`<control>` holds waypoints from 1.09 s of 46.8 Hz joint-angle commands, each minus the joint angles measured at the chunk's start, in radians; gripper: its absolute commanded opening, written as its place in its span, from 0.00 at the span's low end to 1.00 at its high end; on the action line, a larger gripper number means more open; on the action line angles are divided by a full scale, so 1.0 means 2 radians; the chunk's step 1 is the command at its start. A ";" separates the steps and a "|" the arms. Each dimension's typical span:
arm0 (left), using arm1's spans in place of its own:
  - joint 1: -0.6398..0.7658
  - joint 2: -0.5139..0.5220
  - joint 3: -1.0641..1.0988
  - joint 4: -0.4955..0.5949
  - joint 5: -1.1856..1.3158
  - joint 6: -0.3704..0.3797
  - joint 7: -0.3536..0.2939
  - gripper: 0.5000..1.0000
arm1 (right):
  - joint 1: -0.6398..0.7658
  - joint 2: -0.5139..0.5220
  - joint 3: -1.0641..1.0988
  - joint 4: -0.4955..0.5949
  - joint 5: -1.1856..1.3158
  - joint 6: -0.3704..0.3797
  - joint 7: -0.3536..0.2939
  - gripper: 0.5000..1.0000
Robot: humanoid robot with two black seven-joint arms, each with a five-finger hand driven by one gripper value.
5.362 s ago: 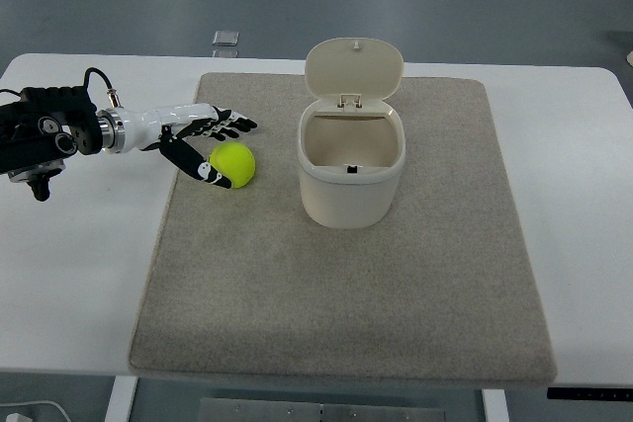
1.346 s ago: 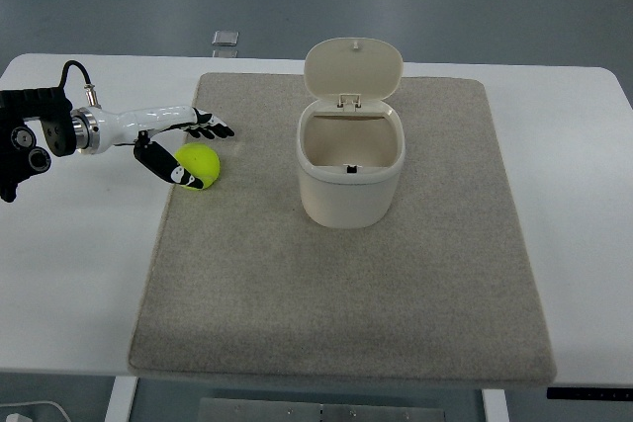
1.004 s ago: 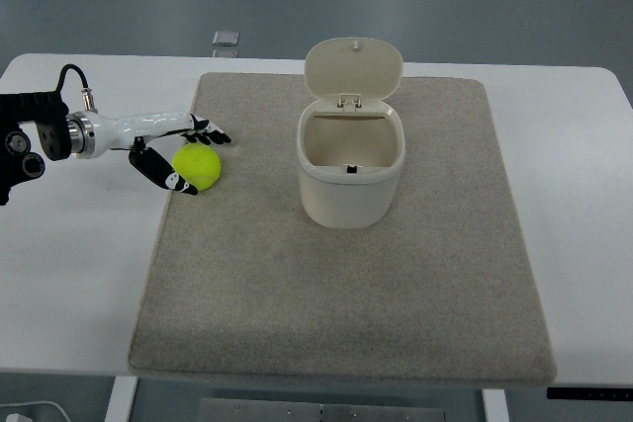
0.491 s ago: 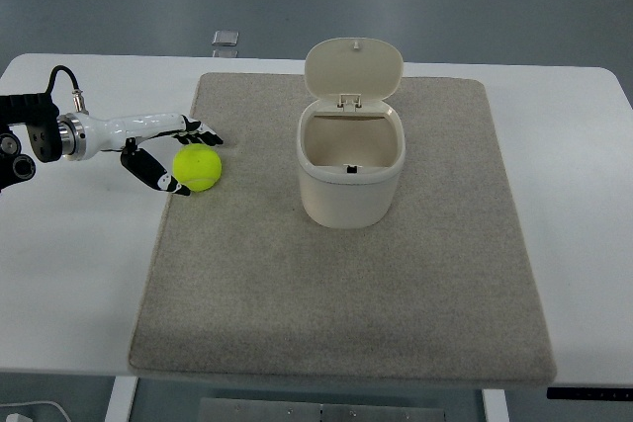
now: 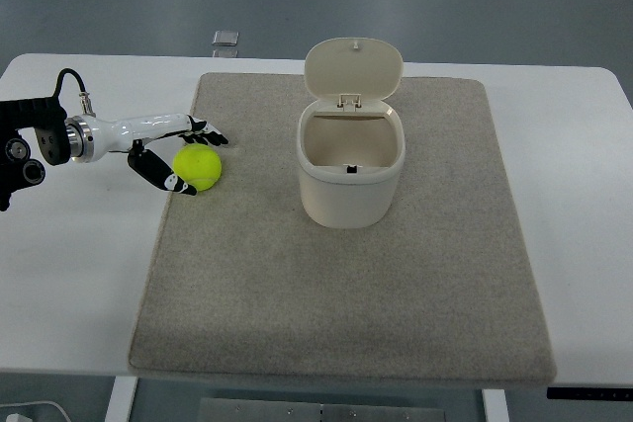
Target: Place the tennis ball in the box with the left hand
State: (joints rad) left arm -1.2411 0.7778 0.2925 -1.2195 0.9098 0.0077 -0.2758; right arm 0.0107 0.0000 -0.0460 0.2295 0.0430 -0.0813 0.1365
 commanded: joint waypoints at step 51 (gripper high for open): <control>-0.001 -0.009 0.013 0.005 0.023 0.005 0.000 0.46 | 0.000 0.000 0.000 0.000 0.000 0.000 0.000 0.88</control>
State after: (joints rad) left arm -1.2446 0.7589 0.3144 -1.2102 0.9555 0.0184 -0.2760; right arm 0.0107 0.0000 -0.0460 0.2296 0.0430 -0.0813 0.1371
